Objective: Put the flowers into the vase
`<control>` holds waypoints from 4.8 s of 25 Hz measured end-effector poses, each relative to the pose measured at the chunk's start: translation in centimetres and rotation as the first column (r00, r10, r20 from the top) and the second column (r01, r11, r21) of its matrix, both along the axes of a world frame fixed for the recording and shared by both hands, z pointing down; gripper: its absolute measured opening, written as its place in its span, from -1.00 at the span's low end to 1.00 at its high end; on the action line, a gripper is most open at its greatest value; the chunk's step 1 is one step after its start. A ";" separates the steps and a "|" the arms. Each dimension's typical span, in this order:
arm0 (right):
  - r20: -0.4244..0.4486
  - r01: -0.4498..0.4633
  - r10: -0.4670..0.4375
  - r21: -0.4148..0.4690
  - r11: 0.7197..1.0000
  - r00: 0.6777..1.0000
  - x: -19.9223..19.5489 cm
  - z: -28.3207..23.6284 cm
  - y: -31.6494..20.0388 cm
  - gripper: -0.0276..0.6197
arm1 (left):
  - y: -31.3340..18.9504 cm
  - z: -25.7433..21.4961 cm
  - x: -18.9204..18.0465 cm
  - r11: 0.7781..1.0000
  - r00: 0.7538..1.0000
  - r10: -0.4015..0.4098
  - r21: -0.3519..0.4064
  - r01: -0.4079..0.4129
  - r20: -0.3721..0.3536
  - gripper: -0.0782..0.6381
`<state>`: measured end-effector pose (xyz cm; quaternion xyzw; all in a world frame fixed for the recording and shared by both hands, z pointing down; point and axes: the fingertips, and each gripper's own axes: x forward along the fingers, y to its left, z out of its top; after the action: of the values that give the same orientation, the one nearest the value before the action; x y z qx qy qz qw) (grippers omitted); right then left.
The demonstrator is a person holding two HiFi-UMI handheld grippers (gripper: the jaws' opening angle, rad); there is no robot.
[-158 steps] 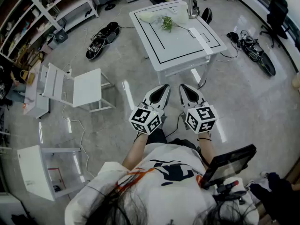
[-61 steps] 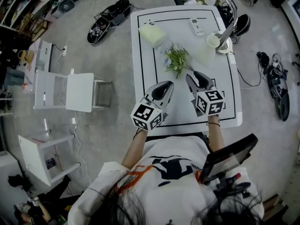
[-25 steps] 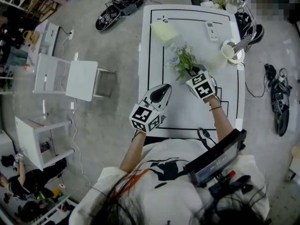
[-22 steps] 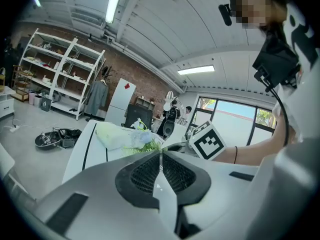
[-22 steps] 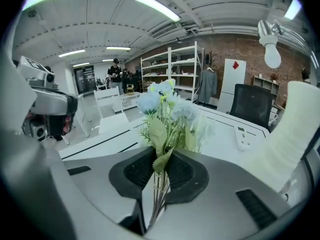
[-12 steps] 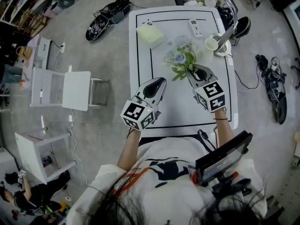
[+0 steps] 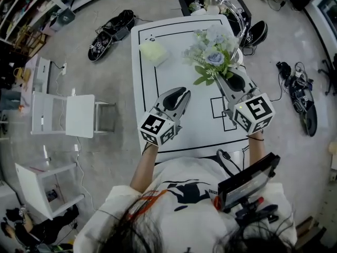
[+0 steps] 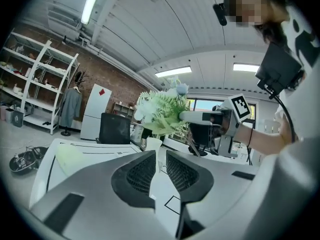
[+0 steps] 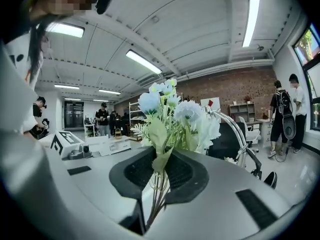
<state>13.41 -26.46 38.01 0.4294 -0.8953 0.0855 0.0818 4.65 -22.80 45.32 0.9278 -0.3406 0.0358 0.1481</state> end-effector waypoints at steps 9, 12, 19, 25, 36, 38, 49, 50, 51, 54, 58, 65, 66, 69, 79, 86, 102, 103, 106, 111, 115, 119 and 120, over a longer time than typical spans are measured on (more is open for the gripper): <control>0.062 -0.053 0.047 0.097 0.994 0.997 4.9 -4.3 -3.5 -0.74 | -2.7 -1.0 5.4 0.997 0.997 0.069 0.031 -0.069 0.017 -0.49; 0.093 -0.054 0.042 0.126 0.991 0.995 5.5 -4.8 -5.3 -0.74 | -4.5 0.0 7.0 0.996 0.996 0.083 0.013 -0.084 0.036 -0.44; 0.151 -0.023 -0.001 0.158 0.987 0.989 5.3 -5.6 -9.1 -0.74 | -8.3 3.1 10.0 0.992 0.981 0.127 -0.002 -0.128 0.147 -0.28; 0.158 0.015 -0.045 0.185 0.983 0.986 4.2 -5.9 -11.1 -0.74 | -10.6 4.9 10.8 0.994 0.981 0.102 -0.048 -0.095 0.168 -0.09; 0.164 0.088 -0.132 0.251 0.964 0.978 3.2 -7.1 -11.3 -0.76 | -12.8 5.7 13.4 0.992 0.970 0.127 -0.041 -0.121 0.207 -0.08; 0.158 0.089 -0.136 0.271 0.958 0.978 3.1 -7.7 -11.3 -0.76 | -13.1 5.8 13.4 0.992 0.971 0.125 -0.037 -0.120 0.205 -0.08; 0.011 0.030 -0.040 0.461 0.887 0.999 3.1 -8.1 -11.0 -0.76 | -12.4 6.1 13.9 0.988 0.958 0.154 -0.006 -0.157 0.241 -0.11; 0.013 0.022 -0.032 0.476 0.879 0.999 3.0 -8.1 -11.0 -0.76 | -12.4 6.1 14.0 0.987 0.956 0.160 -0.005 -0.164 0.246 -0.11; 0.021 0.012 -0.025 0.490 0.872 0.999 3.0 -8.2 -11.0 -0.76 | -12.3 6.0 14.0 0.986 0.954 0.165 -0.006 -0.168 0.249 -0.11; 0.030 -0.005 -0.011 0.490 0.872 0.999 3.0 -7.4 -11.4 -0.76 | -12.2 5.9 14.0 0.984 0.953 0.175 -0.013 -0.177 0.249 -0.11; 0.036 -0.016 0.000 0.464 0.886 0.999 2.9 -5.6 -11.3 -0.76 | -11.9 6.0 13.8 0.984 0.953 0.175 -0.014 -0.177 0.247 -0.11; 0.038 -0.038 0.026 0.382 0.923 0.999 3.7 -1.7 -10.4 -0.76 | -11.8 6.1 13.9 0.985 0.955 0.171 -0.019 -0.172 0.242 -0.11; 0.053 -0.054 0.037 0.364 0.930 0.998 4.0 -1.2 -10.3 -0.76 | -11.8 6.1 13.9 0.985 0.956 0.170 -0.020 -0.170 0.240 -0.11; 0.063 -0.078 0.061 0.321 0.944 0.996 4.3 0.3 -9.8 -0.75 | -11.7 6.3 13.7 0.986 0.958 0.166 -0.026 -0.165 0.234 -0.11; 0.013 -0.032 0.031 0.183 0.983 0.999 3.7 4.7 -7.7 -0.70 | -11.6 6.6 13.6 0.989 0.961 0.151 -0.033 -0.147 0.230 -0.11; -0.043 -0.033 0.040 0.138 0.990 0.998 3.7 5.2 -6.6 -0.42 | -11.6 6.5 13.6 0.988 0.960 0.153 -0.036 -0.149 0.235 -0.11; -0.019 -0.122 0.122 0.020 0.992 0.992 5.7 7.5 -3.1 -0.26 | -11.1 8.3 12.9 0.991 0.941 0.132 -0.049 -0.123 0.311 -0.10; -0.014 -0.127 0.127 0.016 0.992 0.992 5.8 7.5 -3.0 -0.26 | -11.1 8.2 12.7 0.992 0.947 0.121 -0.054 -0.110 0.299 -0.09; 0.016 -0.140 0.140 0.008 0.990 0.990 6.1 7.6 -2.6 -0.26 | -10.8 8.5 12.1 0.993 0.950 0.110 -0.070 -0.094 0.293 -0.05; 0.074 -0.163 0.163 -0.007 0.987 0.984 6.0 7.7 -1.8 -0.26 | -8.7 8.9 10.4 0.992 0.944 0.123 -0.075 -0.104 0.307 -0.05; 0.108 -0.185 0.186 -0.019 0.982 0.977 5.5 7.7 -0.7 -0.27 | -6.6 8.1 8.8 0.993 0.956 0.108 -0.068 -0.092 0.274 -0.05; 0.135 -0.178 0.181 -0.035 0.983 0.974 4.1 7.8 0.7 -0.27 | -4.2 6.8 7.5 0.995 0.965 0.098 -0.044 -0.090 0.242 -0.05; 0.141 -0.176 0.180 -0.039 0.984 0.974 3.7 7.9 1.0 -0.27 | -3.6 6.4 7.2 0.995 0.966 0.097 -0.036 -0.091 0.238 -0.05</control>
<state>17.15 -25.45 45.86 0.4994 -0.8557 0.1348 0.0147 11.81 -26.44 51.76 0.9299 -0.3111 0.1587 0.1155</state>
